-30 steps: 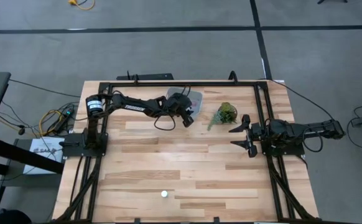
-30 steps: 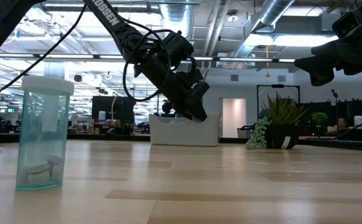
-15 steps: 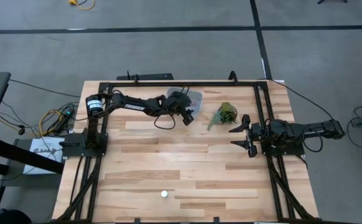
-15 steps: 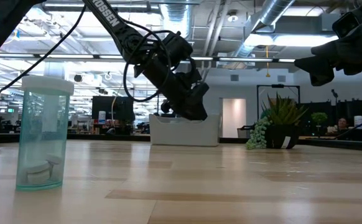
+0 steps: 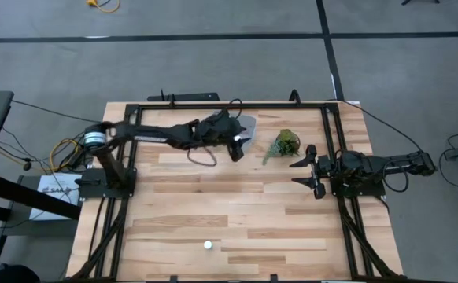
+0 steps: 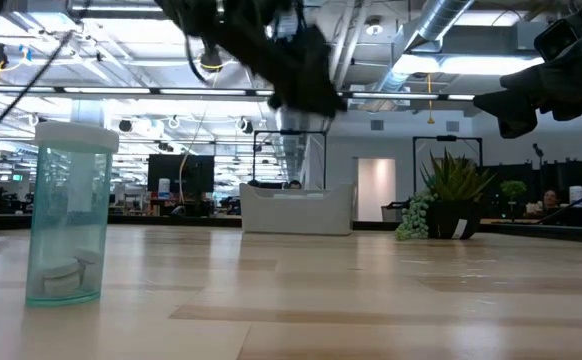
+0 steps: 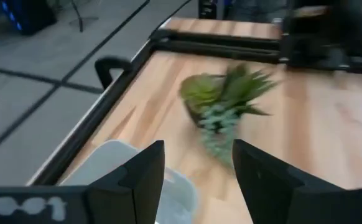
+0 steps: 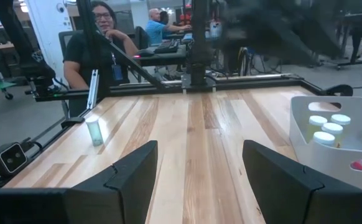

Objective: Pick and place pill bottles into a basket
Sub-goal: Put the blue pill bottle into the gray bin

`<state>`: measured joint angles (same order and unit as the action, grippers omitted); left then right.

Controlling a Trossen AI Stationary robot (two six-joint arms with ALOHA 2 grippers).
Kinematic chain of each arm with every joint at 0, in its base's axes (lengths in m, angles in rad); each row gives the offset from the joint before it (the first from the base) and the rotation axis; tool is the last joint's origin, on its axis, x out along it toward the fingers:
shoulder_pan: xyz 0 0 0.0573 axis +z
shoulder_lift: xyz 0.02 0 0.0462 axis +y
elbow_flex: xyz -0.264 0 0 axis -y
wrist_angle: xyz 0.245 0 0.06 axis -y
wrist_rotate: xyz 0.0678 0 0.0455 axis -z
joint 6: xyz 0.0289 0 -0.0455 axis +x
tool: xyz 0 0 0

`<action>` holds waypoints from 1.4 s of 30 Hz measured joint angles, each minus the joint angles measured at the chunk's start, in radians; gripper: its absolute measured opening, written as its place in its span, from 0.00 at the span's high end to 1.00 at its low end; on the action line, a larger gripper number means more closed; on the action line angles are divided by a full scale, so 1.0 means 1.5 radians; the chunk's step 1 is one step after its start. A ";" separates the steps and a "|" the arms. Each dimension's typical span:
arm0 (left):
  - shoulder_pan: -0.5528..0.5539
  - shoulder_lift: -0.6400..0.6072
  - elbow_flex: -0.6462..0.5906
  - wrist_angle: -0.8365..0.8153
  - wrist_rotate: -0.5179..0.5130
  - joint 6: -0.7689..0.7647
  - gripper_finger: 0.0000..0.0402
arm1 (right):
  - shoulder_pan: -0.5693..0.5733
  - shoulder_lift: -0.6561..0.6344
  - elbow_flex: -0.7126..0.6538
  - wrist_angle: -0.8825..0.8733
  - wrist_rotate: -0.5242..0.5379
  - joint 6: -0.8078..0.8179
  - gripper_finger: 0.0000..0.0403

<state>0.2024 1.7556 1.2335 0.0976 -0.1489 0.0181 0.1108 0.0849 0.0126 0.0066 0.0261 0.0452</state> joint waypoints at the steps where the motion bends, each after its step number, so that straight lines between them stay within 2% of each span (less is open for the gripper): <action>1: -0.017 -0.017 0.000 -0.014 -0.013 0.008 0.56 | 0.000 0.000 0.000 0.000 0.000 0.000 0.43; 8: -0.169 -0.098 -0.001 -0.167 -0.115 0.020 0.56 | 0.000 0.000 0.000 0.000 0.000 0.000 0.43; 11: -0.218 -0.128 -0.031 -0.173 -0.140 0.003 0.56 | 0.000 0.000 0.000 0.000 0.000 0.000 0.43; 15: -0.247 -0.179 -0.104 -0.165 -0.145 -0.027 0.56 | 0.000 0.000 0.000 0.000 0.000 0.000 0.43; 23: -0.260 -0.355 -0.369 0.075 -0.005 -0.093 0.56 | 0.000 0.000 0.000 0.000 0.000 0.000 0.43; 26: -0.282 -0.411 -0.467 0.152 0.009 -0.137 0.56 | 0.000 0.000 0.000 0.000 0.000 0.000 0.43; 29: -0.326 -0.442 -0.524 0.182 0.003 -0.158 0.56 | 0.000 0.000 0.000 0.000 0.000 0.000 0.43; 33: -0.383 -0.449 -0.541 0.170 -0.048 -0.160 0.56 | 0.000 0.000 0.000 0.000 0.000 0.000 0.43; 36: -0.418 -0.442 -0.541 0.152 -0.058 -0.157 0.56 | 0.000 0.000 0.000 0.000 0.000 0.000 0.43; 42: -0.469 -0.437 -0.542 0.031 -0.115 -0.210 0.56 | 0.000 0.000 0.000 0.000 0.000 0.000 0.43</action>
<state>-0.5017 1.0996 0.4198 0.1439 -0.3216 -0.2964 0.1108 0.0847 0.0126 0.0067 0.0261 0.0452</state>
